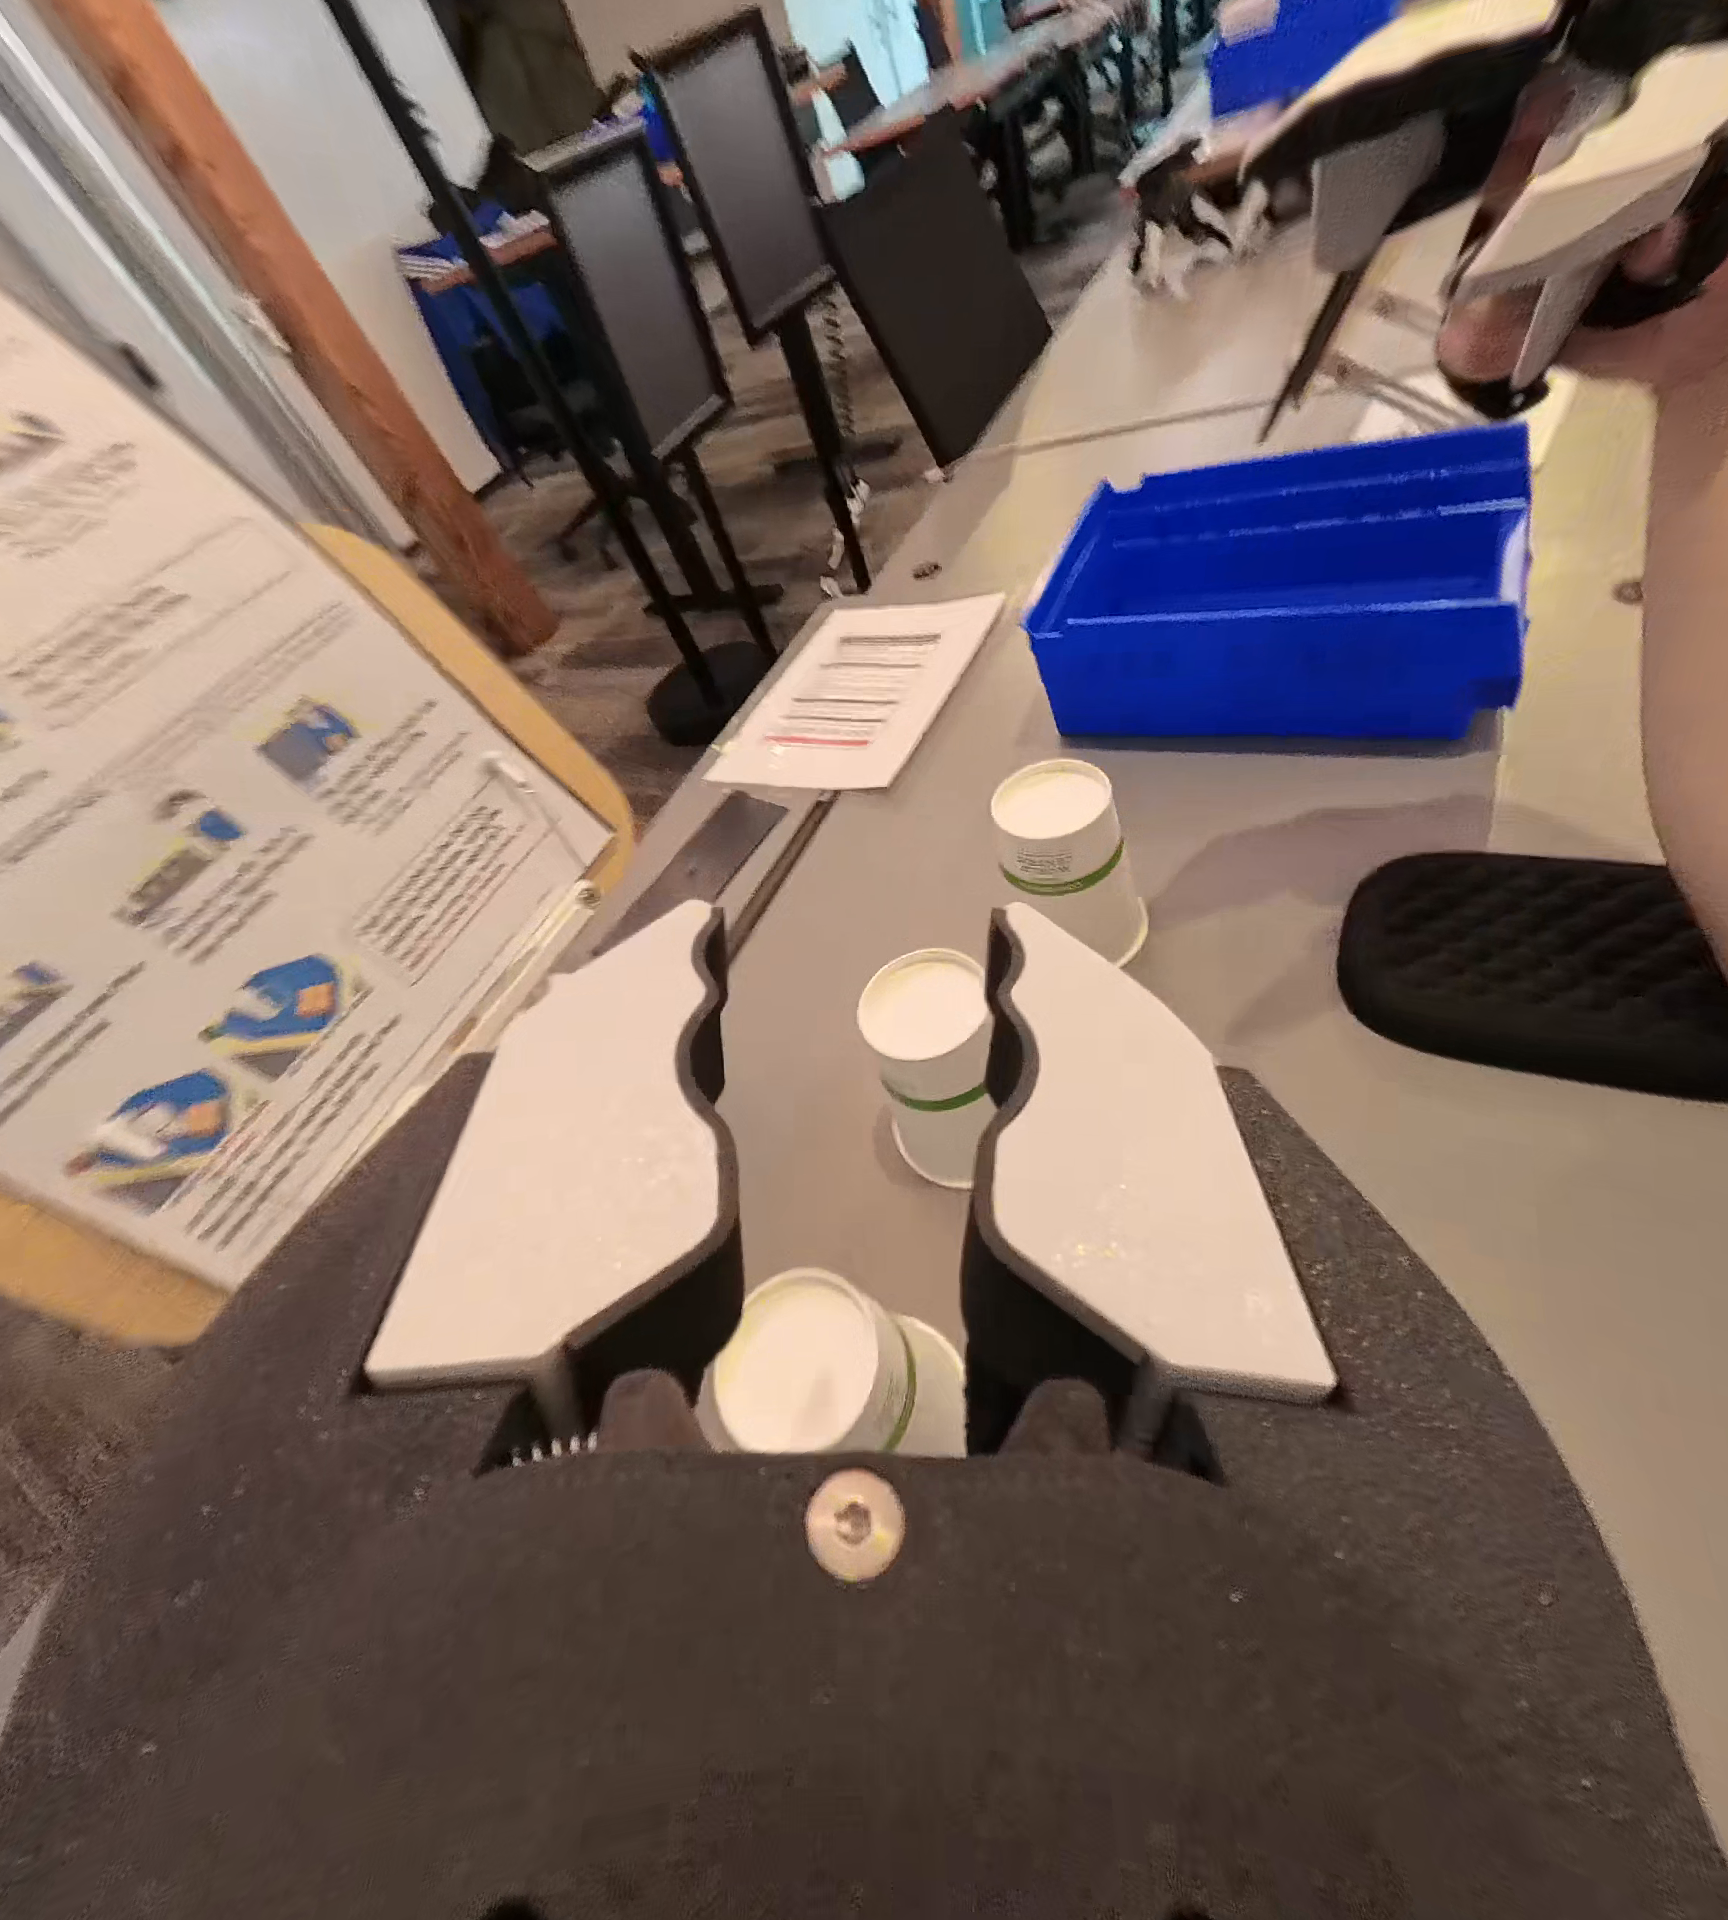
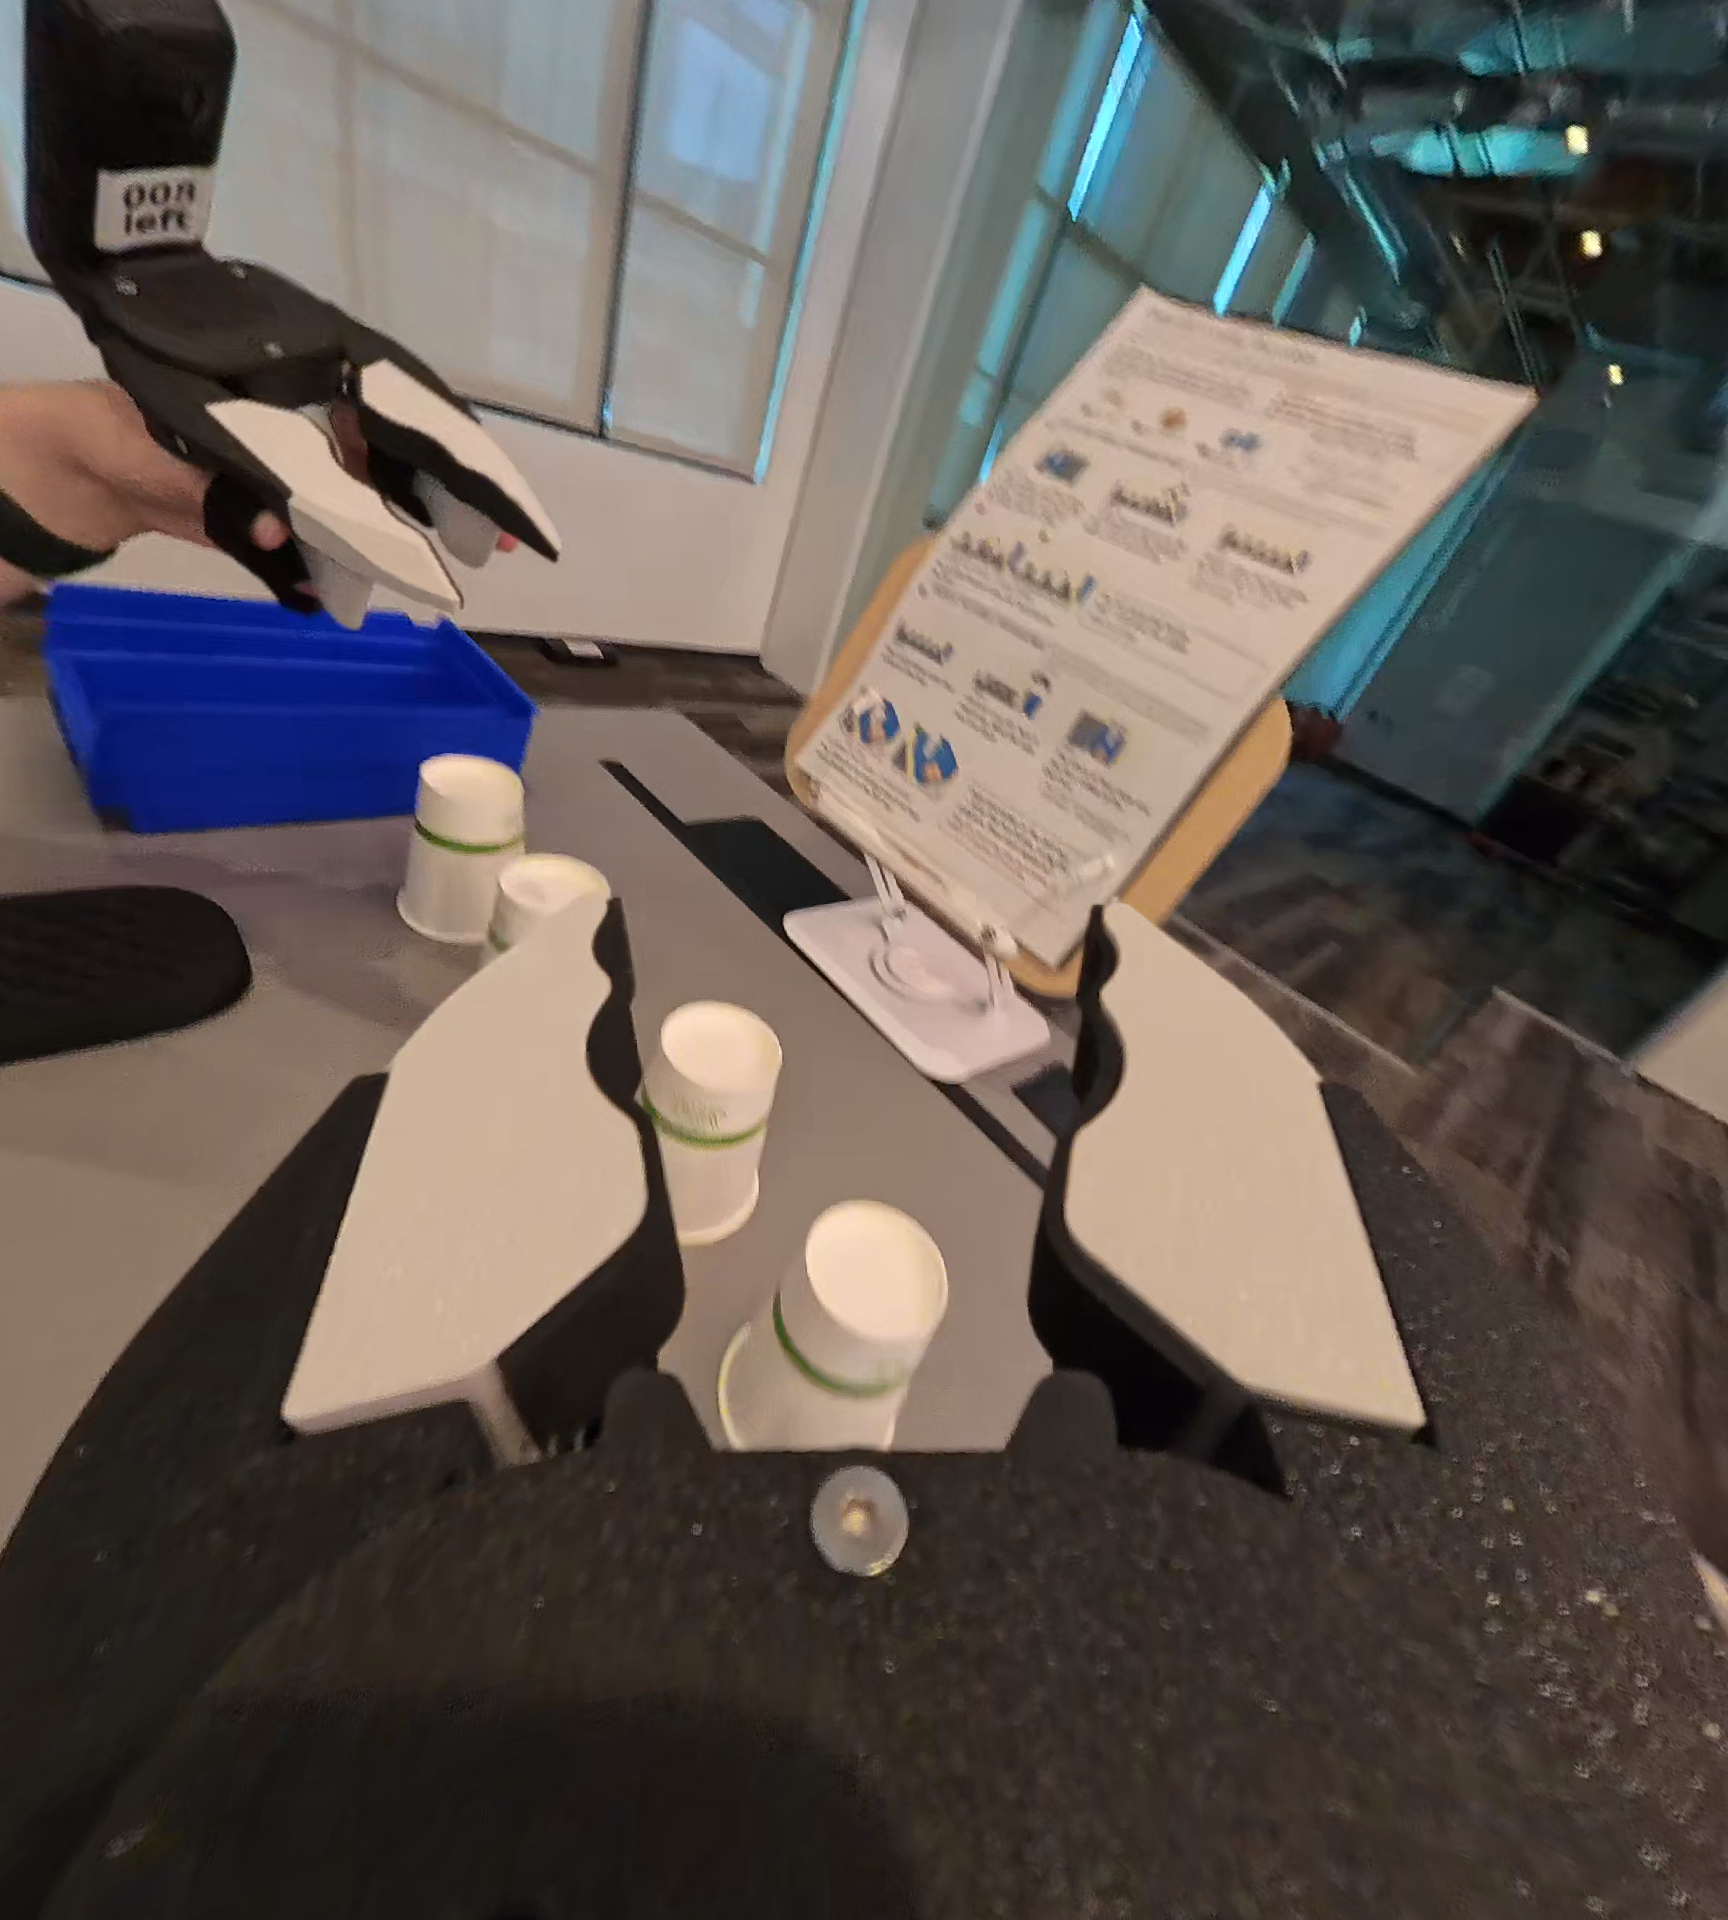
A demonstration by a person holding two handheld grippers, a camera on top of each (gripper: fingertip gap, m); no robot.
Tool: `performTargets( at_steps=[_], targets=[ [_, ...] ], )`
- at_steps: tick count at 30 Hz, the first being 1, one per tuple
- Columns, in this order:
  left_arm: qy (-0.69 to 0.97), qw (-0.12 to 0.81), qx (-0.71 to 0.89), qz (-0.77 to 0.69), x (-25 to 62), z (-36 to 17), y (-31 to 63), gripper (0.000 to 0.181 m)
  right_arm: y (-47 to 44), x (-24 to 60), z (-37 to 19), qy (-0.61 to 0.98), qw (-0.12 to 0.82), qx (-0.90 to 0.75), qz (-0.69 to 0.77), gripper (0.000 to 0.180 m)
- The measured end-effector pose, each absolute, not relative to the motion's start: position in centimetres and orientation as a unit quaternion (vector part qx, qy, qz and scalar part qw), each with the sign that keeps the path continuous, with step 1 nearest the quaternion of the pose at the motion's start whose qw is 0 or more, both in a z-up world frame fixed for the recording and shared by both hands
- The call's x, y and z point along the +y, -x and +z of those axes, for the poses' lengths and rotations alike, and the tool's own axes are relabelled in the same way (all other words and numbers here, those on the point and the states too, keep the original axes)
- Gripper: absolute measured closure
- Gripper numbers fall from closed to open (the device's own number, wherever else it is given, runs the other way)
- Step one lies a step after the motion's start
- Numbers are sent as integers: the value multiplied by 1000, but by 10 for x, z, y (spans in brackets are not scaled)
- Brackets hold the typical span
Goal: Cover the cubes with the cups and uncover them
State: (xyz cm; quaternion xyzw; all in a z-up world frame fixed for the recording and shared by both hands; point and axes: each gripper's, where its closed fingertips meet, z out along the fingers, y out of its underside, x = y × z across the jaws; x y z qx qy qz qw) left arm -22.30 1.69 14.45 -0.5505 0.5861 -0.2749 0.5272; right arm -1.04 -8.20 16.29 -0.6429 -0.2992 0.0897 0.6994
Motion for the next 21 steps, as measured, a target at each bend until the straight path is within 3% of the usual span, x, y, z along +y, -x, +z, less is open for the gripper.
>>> performTargets(
  at_steps=[11, 21],
  targets=[
    [553, 354, 714, -244, 22, 44, 84, 120, -54, -104, 91, 730, 631, -251, 73, 98],
    [551, 228, 784, -175, 19, -25, 14, 92, -93, -112, 119, 661, 725, -183, 66, 106]
  ],
)
